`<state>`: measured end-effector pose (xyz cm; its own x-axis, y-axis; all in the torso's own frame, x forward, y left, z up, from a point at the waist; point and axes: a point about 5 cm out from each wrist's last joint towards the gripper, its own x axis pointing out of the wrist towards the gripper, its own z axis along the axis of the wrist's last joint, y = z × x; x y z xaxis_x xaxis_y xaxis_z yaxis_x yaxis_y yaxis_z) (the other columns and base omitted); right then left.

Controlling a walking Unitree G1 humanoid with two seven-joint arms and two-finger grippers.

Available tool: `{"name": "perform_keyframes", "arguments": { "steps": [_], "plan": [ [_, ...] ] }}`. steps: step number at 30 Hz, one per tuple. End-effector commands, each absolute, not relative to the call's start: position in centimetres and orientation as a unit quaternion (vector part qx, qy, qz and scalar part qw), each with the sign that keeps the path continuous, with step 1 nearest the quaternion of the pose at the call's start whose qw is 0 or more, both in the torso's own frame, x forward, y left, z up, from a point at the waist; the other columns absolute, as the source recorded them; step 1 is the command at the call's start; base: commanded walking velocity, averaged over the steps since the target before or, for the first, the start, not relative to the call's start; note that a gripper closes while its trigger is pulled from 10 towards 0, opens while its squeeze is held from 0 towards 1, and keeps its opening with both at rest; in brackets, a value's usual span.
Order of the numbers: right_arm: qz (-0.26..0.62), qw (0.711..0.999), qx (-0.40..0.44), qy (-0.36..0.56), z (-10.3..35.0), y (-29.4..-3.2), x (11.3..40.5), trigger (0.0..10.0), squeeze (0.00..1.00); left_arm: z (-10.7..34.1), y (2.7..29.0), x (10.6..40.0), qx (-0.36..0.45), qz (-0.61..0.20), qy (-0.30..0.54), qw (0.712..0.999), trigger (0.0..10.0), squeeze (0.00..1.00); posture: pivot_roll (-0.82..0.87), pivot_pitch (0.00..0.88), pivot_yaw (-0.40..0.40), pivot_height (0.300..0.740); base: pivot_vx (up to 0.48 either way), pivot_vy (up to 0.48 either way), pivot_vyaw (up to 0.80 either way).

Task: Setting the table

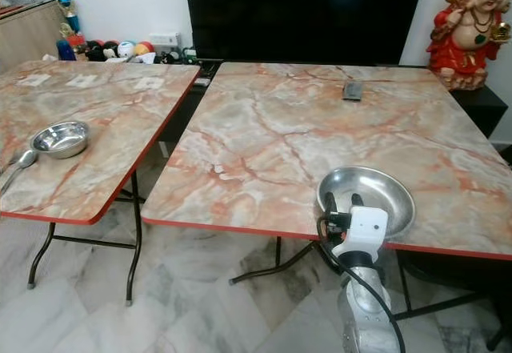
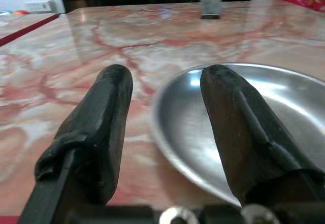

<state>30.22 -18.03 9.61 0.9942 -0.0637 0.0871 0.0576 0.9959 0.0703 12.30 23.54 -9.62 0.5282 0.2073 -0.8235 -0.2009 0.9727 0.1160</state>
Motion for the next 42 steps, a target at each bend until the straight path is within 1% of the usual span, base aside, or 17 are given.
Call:
{"name": "perform_keyframes", "arguments": {
  "steps": [1,16,30,42],
  "plan": [
    [-0.020,0.998,0.041,-0.049,10.0,-17.2,30.6,10.0,0.00,-9.7,24.1,11.7,0.009,0.122,0.479,0.869,10.0,0.00,0.00,0.039,0.026,0.740,0.000,0.480,0.00],
    [-0.011,0.998,0.040,-0.044,10.0,-16.3,30.9,10.0,0.00,-9.7,24.0,11.8,0.007,0.122,0.480,0.869,10.0,0.00,0.01,0.037,0.023,0.740,0.000,0.480,0.00],
    [-0.005,0.998,0.040,-0.040,10.1,-16.0,31.3,10.0,0.00,-9.7,23.9,11.8,0.004,0.122,0.480,0.869,10.0,0.00,0.01,0.035,0.012,0.740,0.000,0.480,0.00],
    [0.010,0.999,0.039,-0.037,10.0,-15.2,31.7,10.0,0.00,-9.7,23.8,11.8,0.008,0.119,0.481,0.869,10.0,0.00,0.02,0.000,0.006,0.740,0.000,0.473,0.00]
  ]
}}
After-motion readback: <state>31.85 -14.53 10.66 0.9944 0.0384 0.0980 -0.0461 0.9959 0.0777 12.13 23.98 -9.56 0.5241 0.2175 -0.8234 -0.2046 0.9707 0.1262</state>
